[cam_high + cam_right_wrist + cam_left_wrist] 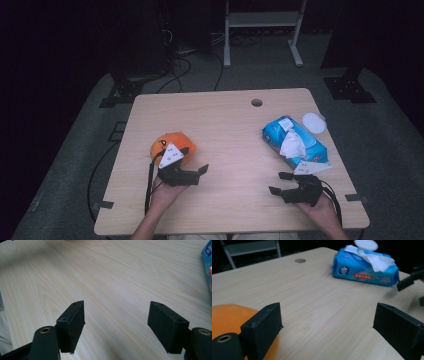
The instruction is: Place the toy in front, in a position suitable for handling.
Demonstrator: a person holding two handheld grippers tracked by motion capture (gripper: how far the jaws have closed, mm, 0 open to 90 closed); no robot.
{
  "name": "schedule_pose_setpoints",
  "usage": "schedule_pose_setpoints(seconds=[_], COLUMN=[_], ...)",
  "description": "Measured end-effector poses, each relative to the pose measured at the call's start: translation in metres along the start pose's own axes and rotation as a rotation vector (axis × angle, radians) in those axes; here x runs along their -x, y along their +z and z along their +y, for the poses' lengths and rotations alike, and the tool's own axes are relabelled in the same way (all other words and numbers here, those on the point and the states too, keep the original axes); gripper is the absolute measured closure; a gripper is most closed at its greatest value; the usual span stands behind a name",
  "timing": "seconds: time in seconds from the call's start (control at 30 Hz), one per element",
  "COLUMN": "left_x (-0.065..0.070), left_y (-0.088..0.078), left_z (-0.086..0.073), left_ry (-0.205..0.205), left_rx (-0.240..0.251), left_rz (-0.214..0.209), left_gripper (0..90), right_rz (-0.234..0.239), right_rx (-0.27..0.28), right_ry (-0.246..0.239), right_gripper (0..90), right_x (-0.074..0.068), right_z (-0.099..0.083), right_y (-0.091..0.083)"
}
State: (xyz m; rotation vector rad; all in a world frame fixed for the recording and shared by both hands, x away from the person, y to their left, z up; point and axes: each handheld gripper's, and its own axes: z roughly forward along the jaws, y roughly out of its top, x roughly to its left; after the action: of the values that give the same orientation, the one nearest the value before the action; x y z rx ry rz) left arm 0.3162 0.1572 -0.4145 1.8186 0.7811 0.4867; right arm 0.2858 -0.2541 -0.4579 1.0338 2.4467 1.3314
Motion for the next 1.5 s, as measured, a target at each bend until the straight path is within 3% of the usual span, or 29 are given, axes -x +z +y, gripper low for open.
schedule_pose_setpoints(seconds=[0.1, 0.13, 0.4, 0.7, 0.83, 1.17, 1.23, 1.5], left_x=[-0.012, -0.012, -0.040, -0.056, -0.062, -0.072, -0.074, -0.077], left_y=[-0.013, -0.013, -0.035, -0.039, -0.039, -0.035, -0.034, -0.029], left_z=[0.003, 0.003, 0.002, -0.005, -0.009, -0.020, -0.022, -0.028], left_ry=[-0.008, -0.008, -0.030, -0.028, -0.049, -0.088, -0.095, -0.116], left_rx=[0.039, 0.039, 0.085, 0.079, 0.071, 0.039, 0.029, -0.013], left_rz=[0.055, 0.055, 0.175, 0.260, 0.291, 0.317, 0.317, 0.309], left_gripper=[7.9, 7.8, 7.9, 7.9, 8.3, 8.7, 12.9, 14.6], right_rz=[0.002, 0.002, 0.008, 0.012, 0.013, 0.018, 0.020, 0.022], right_rx=[-0.002, -0.002, -0.007, -0.005, -0.004, -0.003, -0.005, -0.004], right_ry=[-0.002, -0.002, -0.006, -0.005, -0.009, -0.013, -0.016, -0.019], right_gripper=[28.6, 28.6, 28.6, 28.7, 28.7, 28.7, 28.7, 28.7], right_x=[-0.001, -0.001, -0.003, -0.003, -0.004, -0.005, -0.005, -0.006], right_z=[0.000, 0.000, 0.001, 0.002, 0.002, 0.002, 0.002, 0.003], right_y=[0.000, 0.000, 0.003, 0.001, 0.001, 0.001, 0.001, 0.000])
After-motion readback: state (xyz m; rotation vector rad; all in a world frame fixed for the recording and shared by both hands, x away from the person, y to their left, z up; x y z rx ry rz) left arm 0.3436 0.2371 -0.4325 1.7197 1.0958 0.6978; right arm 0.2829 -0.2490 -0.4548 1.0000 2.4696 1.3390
